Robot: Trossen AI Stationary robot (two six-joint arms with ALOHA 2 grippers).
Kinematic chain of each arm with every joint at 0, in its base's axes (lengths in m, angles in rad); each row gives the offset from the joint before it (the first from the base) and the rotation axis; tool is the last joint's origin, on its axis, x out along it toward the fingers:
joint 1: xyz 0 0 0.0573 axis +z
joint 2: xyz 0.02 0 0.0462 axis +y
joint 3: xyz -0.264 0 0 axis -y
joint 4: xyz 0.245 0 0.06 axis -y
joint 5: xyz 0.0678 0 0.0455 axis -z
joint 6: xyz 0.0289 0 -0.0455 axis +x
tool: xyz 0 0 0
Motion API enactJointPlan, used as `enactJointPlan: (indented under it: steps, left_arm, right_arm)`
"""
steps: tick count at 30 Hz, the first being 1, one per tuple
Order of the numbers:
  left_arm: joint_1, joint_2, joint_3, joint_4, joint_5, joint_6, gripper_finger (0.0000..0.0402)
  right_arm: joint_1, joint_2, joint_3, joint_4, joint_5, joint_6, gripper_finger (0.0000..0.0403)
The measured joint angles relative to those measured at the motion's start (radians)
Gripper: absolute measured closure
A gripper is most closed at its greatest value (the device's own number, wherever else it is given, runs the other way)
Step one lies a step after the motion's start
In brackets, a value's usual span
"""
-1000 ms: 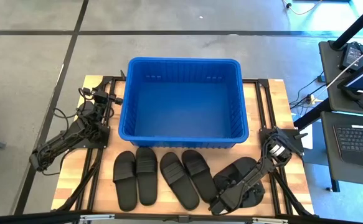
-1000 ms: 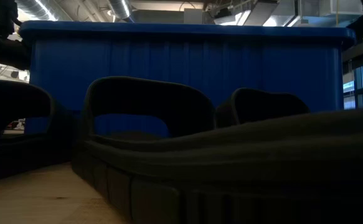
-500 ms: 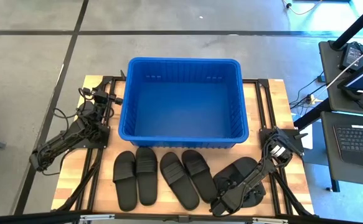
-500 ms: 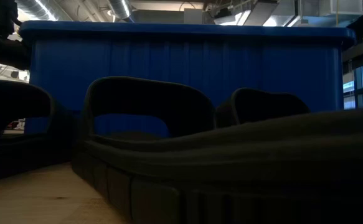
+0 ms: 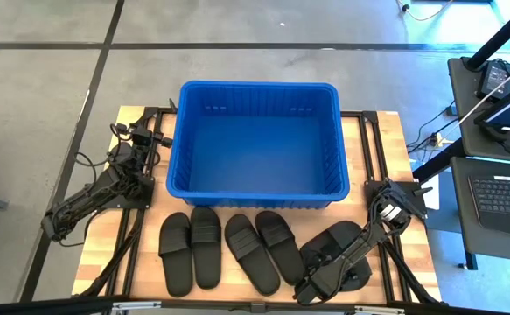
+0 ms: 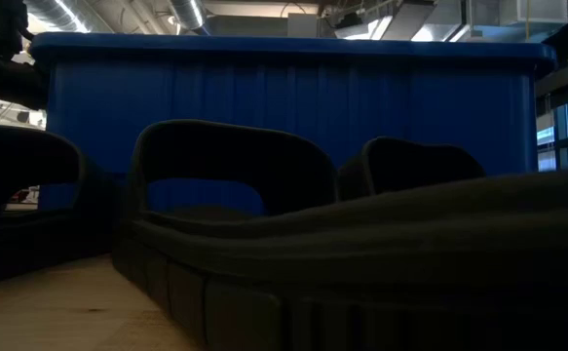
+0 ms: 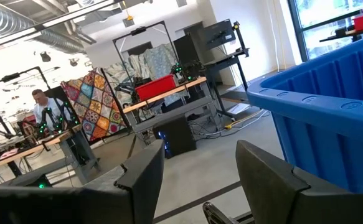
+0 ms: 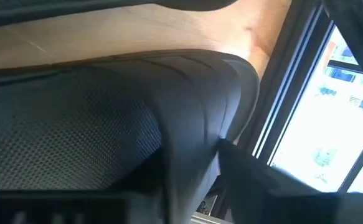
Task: Pick and place slides into bin
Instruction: Put the black slide into the blue organizer bin
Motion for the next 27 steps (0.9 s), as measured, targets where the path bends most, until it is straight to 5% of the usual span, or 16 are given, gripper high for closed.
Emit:
enactJointPlan:
  steps: [7, 27]
  left_arm:
    - [0.000, 0.000, 0.000, 0.000, 0.000, 0.000, 0.0207]
    - [0.000, 0.000, 0.000, 0.000, 0.000, 0.000, 0.0207]
  right_arm:
    - [0.000, 0.000, 0.000, 0.059, 0.000, -0.013, 0.0387]
    - [0.002, -0.103, 0.148, -0.003, -0.037, -0.003, 0.0388]
